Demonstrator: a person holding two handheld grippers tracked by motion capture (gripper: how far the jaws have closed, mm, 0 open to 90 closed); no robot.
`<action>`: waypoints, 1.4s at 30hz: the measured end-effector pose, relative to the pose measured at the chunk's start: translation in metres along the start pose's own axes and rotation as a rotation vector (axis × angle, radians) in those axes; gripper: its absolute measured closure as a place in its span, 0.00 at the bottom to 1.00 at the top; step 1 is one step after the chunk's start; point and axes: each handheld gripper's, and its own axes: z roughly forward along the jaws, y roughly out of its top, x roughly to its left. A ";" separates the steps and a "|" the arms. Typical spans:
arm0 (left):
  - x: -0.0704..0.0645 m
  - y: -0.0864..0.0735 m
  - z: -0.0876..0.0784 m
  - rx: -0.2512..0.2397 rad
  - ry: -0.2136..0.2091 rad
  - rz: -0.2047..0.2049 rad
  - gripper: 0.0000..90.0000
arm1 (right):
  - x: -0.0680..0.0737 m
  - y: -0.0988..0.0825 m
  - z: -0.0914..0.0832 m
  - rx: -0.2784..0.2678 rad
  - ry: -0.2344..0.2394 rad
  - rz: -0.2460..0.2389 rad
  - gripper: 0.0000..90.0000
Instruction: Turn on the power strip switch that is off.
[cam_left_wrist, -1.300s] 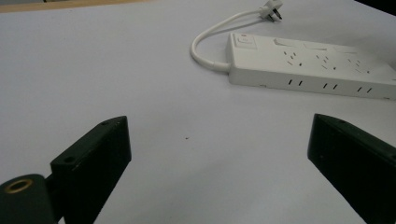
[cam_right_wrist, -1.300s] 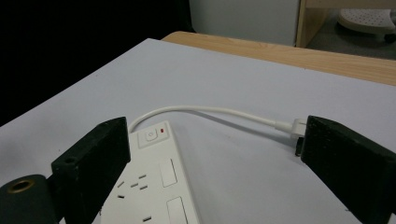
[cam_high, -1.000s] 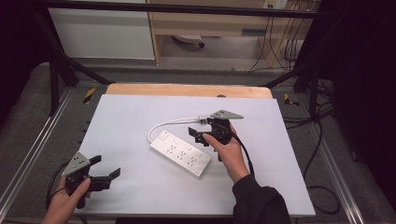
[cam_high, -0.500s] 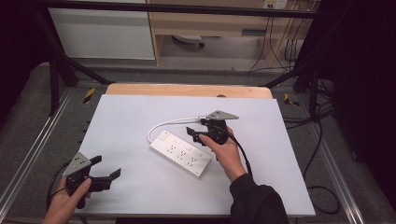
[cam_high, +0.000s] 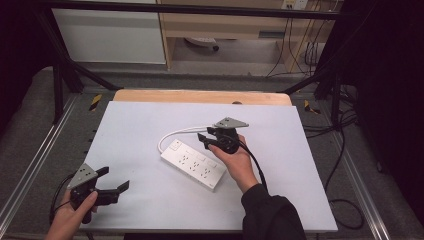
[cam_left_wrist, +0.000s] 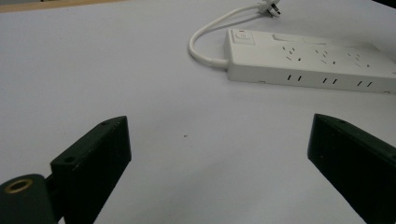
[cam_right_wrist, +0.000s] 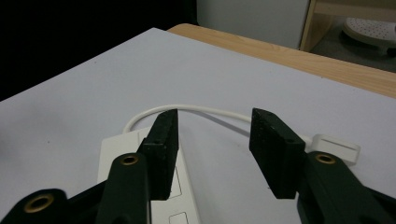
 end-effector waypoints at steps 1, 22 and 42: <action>0.000 0.000 0.000 0.000 0.000 0.000 0.07 | 0.000 0.000 0.000 0.000 0.000 0.000 0.61; 0.000 0.000 0.000 0.002 -0.003 0.004 0.07 | 0.012 0.000 0.014 -0.017 0.054 -0.068 0.94; 0.000 -0.001 0.000 0.001 -0.005 0.010 0.07 | 0.021 -0.010 0.032 0.040 0.081 -0.085 1.00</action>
